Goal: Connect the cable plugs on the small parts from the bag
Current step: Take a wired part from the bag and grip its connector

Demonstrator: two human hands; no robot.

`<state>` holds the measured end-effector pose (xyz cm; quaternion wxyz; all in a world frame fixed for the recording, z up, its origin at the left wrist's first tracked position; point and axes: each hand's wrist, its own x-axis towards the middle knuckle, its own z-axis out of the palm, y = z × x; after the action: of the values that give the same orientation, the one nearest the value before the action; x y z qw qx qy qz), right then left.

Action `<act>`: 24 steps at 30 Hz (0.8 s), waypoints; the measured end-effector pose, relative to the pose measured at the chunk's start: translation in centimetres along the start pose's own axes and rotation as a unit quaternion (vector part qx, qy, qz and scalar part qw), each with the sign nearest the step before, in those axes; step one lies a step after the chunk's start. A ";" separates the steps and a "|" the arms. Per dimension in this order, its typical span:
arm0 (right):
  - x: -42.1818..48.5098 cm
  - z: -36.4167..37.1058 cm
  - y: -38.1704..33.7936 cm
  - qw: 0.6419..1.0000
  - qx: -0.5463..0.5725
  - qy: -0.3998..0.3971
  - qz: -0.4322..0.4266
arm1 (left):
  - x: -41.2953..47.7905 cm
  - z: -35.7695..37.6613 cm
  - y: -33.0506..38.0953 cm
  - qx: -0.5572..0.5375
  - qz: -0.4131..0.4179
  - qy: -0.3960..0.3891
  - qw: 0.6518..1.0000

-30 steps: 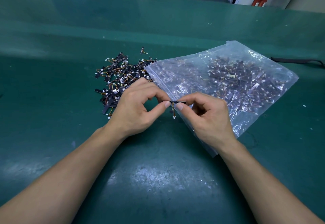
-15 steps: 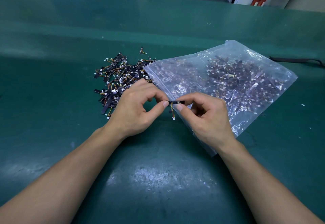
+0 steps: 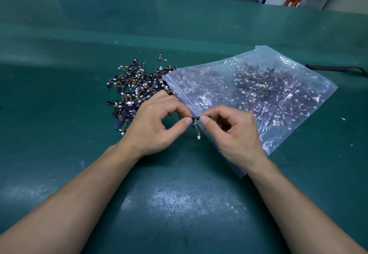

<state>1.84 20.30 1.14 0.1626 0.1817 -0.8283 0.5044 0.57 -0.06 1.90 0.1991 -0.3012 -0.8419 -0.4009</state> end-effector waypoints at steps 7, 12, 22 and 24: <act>-0.1 0.0 0.1 1.000 0.016 0.009 -0.003 | 0.0 0.1 -0.2 0.012 0.001 0.008 1.000; 0.0 0.0 0.3 1.000 -0.021 0.012 -0.019 | 0.0 0.1 -0.3 0.000 -0.001 -0.005 1.000; 0.0 0.0 0.5 0.999 0.008 0.025 -0.030 | 0.3 0.3 -0.5 0.040 0.050 0.049 0.997; 0.1 0.0 0.6 0.999 -0.006 0.036 -0.039 | 0.3 0.3 -0.5 0.036 0.055 0.046 0.997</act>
<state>1.50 20.57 0.72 0.2125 0.1948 -0.8172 0.4991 0.05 0.02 1.61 0.2700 -0.3206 -0.8279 -0.3727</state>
